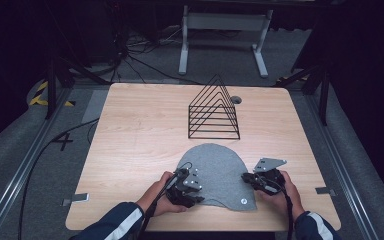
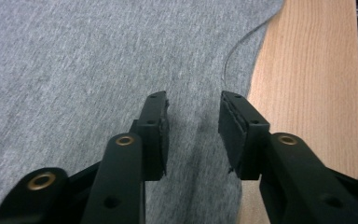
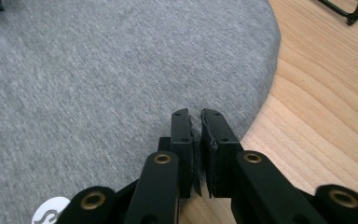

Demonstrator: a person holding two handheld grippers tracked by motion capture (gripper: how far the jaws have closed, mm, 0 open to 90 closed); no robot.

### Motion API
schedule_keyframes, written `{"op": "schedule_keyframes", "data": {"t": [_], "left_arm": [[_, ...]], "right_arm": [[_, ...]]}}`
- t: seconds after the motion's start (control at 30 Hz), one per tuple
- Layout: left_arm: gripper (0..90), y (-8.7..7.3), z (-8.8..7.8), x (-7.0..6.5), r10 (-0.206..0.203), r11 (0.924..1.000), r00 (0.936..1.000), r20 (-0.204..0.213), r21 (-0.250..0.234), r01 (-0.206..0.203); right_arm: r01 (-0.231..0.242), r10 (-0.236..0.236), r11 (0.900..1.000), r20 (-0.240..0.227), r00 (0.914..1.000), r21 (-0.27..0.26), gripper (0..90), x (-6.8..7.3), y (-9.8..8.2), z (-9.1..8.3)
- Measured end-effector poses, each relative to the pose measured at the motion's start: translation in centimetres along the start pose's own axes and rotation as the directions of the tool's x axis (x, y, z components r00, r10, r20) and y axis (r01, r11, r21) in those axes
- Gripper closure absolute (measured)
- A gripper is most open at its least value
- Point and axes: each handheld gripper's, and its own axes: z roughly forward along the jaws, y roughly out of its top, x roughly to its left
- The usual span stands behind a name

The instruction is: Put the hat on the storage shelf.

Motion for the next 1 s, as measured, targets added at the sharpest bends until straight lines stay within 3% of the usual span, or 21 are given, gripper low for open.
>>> {"op": "schedule_keyframes", "data": {"t": [0.07,0.13,0.17,0.27,0.37,0.5,0.57,0.67,0.7,0.73,0.77,0.87,1.0], "left_arm": [[59.7,-0.1,-0.8,0.3,0.007,0.9981,0.9998,-0.018,-0.060,-0.008],[57.4,-0.1,-1.7,0.5,-0.005,0.9965,0.9989,-0.047,-0.083,0.001],[55.5,0.0,-2.3,1.0,-0.008,0.9952,0.9966,-0.082,-0.098,0.000],[51.2,-0.4,-3.4,2.5,-0.052,0.9916,0.9897,-0.133,-0.124,0.035],[44.2,-1.4,-3.8,4.7,-0.139,0.9847,0.9759,-0.168,-0.128,0.118],[38.8,-2.3,-3.6,7.2,-0.201,0.9755,0.9586,-0.202,-0.131,0.176],[36.4,-2.6,-3.1,8.5,-0.225,0.9707,0.9535,-0.200,-0.131,0.202],[34.9,-2.7,-1.9,9.4,-0.194,0.9806,0.9553,-0.223,-0.074,0.181],[34.3,-2.8,-1.6,9.6,-0.200,0.9795,0.9562,-0.214,-0.066,0.190],[32.8,-2.9,-1.4,10.0,-0.229,0.9724,0.9561,-0.182,-0.086,0.217],[32.3,-2.8,-1.3,10.2,-0.239,0.9701,0.9537,-0.183,-0.090,0.226],[31.5,-2.9,-1.2,10.3,-0.236,0.9703,0.9556,-0.176,-0.096,0.222],[30.6,-2.6,-1.2,10.3,-0.242,0.9697,0.9545,-0.175,-0.079,0.231]], "right_arm": [[-0.001,0.001,1.000,0.012,0.9999,-0.004,79.9,-0.2,0.1,0.0],[0.005,-0.004,1.000,0.040,0.9992,-0.015,76.7,-0.6,0.4,-0.1],[-0.004,0.005,0.999,0.043,0.9991,-0.032,75.6,-0.8,0.5,-0.2],[-0.041,0.044,0.997,0.040,0.9983,-0.064,70.7,-1.8,1.1,-0.2],[-0.046,0.047,0.997,0.018,0.9987,-0.068,65.3,-2.1,1.6,0.0],[-0.048,0.048,0.997,-0.009,0.9988,-0.054,55.9,-2.4,2.4,0.8],[-0.050,0.049,0.998,-0.017,0.9987,-0.033,50.9,-2.5,2.8,1.6],[-0.067,0.067,0.998,0.009,0.9977,0.002,46.7,-2.7,3.0,3.0],[-0.073,0.073,0.997,0.010,0.9973,-0.007,46.6,-2.9,3.0,3.2],[-0.089,0.089,0.996,0.000,0.9961,-0.011,45.7,-3.0,3.0,3.3],[-0.091,0.091,0.996,-0.003,0.9958,-0.016,44.8,-3.2,3.0,3.5],[-0.084,0.083,0.996,-0.028,0.9962,-0.042,44.7,-3.6,2.8,3.6],[-0.079,0.077,0.995,-0.025,0.9967,-0.056,44.7,-3.7,2.8,3.9]]}}
